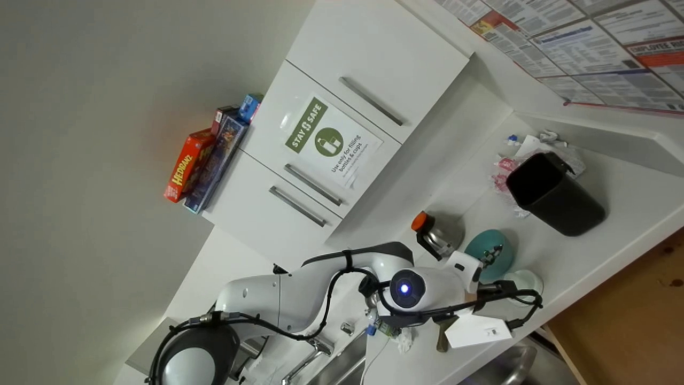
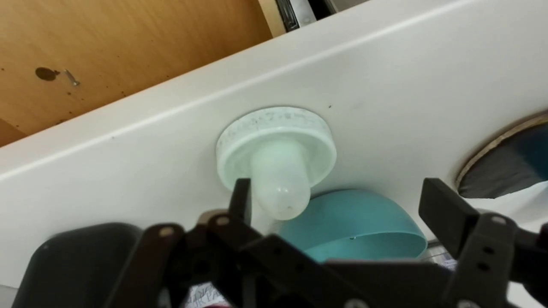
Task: Open the top right drawer, put the white lid inside then close it
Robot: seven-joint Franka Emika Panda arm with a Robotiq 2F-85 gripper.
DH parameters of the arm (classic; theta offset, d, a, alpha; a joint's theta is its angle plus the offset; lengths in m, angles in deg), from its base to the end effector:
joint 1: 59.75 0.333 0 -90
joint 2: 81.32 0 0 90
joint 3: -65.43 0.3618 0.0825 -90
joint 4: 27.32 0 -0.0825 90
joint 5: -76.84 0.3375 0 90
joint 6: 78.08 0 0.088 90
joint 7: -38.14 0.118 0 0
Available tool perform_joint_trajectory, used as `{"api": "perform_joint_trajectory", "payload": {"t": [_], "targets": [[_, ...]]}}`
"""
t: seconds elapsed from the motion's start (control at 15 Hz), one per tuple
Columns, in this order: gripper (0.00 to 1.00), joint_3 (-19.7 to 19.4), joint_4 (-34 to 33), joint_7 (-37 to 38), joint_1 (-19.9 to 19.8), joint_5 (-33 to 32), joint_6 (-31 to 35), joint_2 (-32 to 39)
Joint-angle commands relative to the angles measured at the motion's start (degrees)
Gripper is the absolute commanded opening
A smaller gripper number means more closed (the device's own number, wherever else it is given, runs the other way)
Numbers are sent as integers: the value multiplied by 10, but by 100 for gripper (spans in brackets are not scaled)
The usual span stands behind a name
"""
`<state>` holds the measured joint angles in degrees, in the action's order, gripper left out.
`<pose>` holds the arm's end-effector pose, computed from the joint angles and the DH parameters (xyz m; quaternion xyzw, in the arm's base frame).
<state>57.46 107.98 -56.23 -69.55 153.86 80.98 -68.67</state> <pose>0.4567 -0.1863 0.3126 -0.9587 -0.0507 -0.2684 0.0787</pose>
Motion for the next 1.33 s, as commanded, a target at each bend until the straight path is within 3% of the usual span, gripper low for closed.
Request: {"api": "perform_joint_trajectory", "payload": {"t": [0.0,0.6,1.27], "targets": [[100,5,-13,-1,6,5,15,8],[100,-3,-66,62,54,-77,98,75],[100,-16,-157,74,51,-105,83,162]]}}
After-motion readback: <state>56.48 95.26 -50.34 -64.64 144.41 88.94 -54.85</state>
